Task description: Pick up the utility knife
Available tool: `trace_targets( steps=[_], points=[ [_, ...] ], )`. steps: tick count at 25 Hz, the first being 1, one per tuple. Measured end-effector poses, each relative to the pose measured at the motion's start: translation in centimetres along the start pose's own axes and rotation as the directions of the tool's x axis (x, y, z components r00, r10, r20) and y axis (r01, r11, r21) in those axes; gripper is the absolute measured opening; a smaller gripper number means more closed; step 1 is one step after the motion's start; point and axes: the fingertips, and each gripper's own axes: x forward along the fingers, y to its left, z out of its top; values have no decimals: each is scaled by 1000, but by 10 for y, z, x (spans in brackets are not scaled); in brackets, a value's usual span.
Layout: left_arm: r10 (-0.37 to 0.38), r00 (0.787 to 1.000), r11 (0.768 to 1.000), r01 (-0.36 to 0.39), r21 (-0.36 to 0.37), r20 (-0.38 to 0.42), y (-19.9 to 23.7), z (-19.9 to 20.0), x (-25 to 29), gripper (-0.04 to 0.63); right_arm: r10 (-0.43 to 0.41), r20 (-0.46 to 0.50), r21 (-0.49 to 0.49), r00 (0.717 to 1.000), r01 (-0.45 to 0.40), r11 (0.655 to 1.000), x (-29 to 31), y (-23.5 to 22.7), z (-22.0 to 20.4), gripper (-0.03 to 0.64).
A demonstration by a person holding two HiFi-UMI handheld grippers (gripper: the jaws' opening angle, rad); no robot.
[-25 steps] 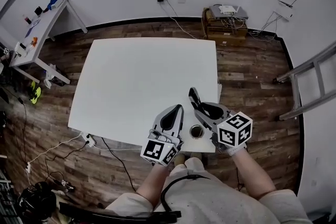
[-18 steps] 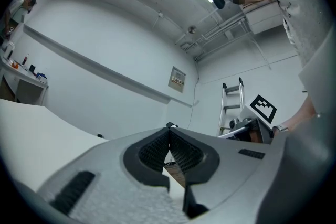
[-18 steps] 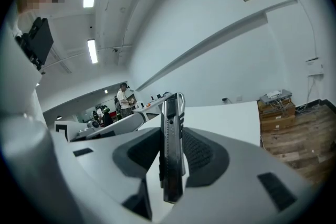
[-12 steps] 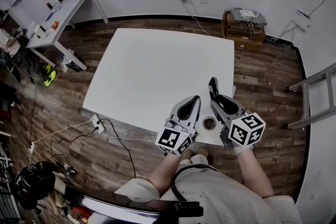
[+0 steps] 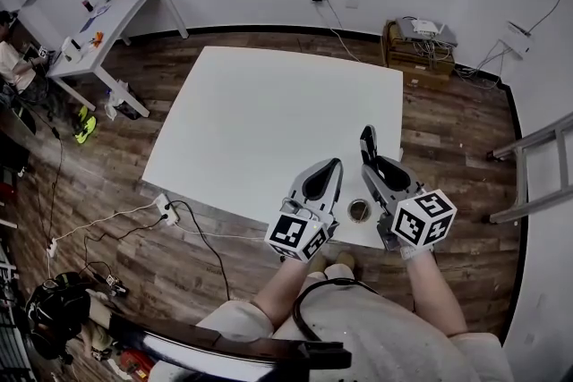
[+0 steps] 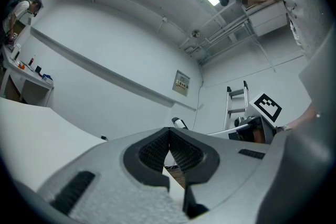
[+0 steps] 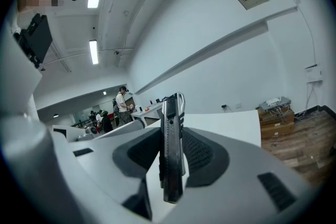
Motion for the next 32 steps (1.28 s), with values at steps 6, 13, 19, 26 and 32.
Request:
trace_targets(
  steps=[6,13,19,26,32],
  points=[
    [-10,1000,1000,10,-3,1,3,2,8,6,-15,16,1,1000,15,1000,5,-3,7,132],
    [-25,1000,1000,25,5,-5,6,4,14,6,-29,20,8,999,28,1000,8,-10,9,131],
    [-25,1000,1000,25,4,-5,14,4,16,6,-29,4,0,1000,29,1000,16,-11,5,131],
    [-14,1000,1000,14,-2,-5,22,4,12,6,-26,-13,-5,1000,26,1000,21,-6,1,132],
    [16,1000,1000,-16,-21,3,32,-2,7,6,-22,-18,-13,1000,22,1000,26,-6,-2,130]
  ],
)
